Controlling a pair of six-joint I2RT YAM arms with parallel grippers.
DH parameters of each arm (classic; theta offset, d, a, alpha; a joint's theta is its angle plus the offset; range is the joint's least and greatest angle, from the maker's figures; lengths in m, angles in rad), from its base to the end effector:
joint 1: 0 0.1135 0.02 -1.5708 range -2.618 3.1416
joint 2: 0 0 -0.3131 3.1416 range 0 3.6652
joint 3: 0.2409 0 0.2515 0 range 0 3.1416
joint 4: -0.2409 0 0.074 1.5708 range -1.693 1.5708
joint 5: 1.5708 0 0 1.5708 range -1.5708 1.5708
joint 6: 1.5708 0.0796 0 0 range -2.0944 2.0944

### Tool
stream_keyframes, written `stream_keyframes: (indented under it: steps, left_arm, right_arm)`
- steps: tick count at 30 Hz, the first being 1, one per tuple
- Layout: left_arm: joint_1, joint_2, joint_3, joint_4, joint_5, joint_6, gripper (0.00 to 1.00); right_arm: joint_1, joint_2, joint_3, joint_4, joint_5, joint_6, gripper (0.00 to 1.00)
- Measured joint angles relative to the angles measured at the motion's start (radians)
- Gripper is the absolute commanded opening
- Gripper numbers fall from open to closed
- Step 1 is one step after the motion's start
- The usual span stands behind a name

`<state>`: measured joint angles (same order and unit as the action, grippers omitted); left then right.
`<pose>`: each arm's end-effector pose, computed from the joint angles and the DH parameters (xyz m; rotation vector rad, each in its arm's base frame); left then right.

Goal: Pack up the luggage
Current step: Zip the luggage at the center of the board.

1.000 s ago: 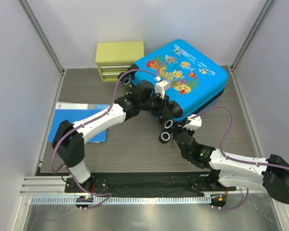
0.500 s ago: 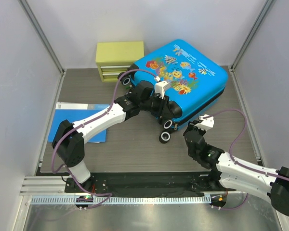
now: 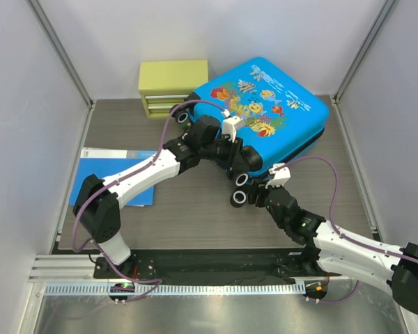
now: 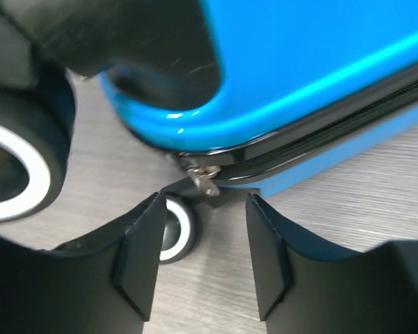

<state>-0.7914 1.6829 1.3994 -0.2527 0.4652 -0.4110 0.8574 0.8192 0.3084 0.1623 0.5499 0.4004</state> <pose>0.2776 -0.3317 0.3398 0.7276 2.1651 -1.1707 0.1505 0.1104 0.2267 -0.0627 1.8791 0.3394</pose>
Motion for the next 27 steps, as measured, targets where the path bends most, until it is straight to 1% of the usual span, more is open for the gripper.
stream_keyframes:
  steps: [6, 11, 17, 24, 27]
  left_arm:
    - [0.002, -0.011, -0.011, 0.003, 0.003, -0.002, 0.00]
    - [0.004, -0.012, -0.017, 0.013, 0.008, -0.009, 0.00]
    - [0.005, -0.017, -0.024, 0.019, 0.008, -0.014, 0.00]
    - [0.005, -0.018, -0.026, 0.022, 0.008, -0.019, 0.00]
    - [0.006, -0.018, -0.028, 0.024, 0.010, -0.021, 0.00]
  right_arm:
    - [0.000, 0.047, 0.002, 0.005, -0.057, -0.009, 0.68]
    - [0.000, 0.107, 0.002, 0.044, -0.050, -0.007, 0.68]
    - [0.000, 0.130, -0.010, 0.135, -0.014, 0.010, 0.61]
    - [0.000, 0.168, -0.018, 0.163, 0.049, 0.037, 0.39]
    - [0.000, 0.189, -0.017, 0.167, 0.057, 0.045, 0.36]
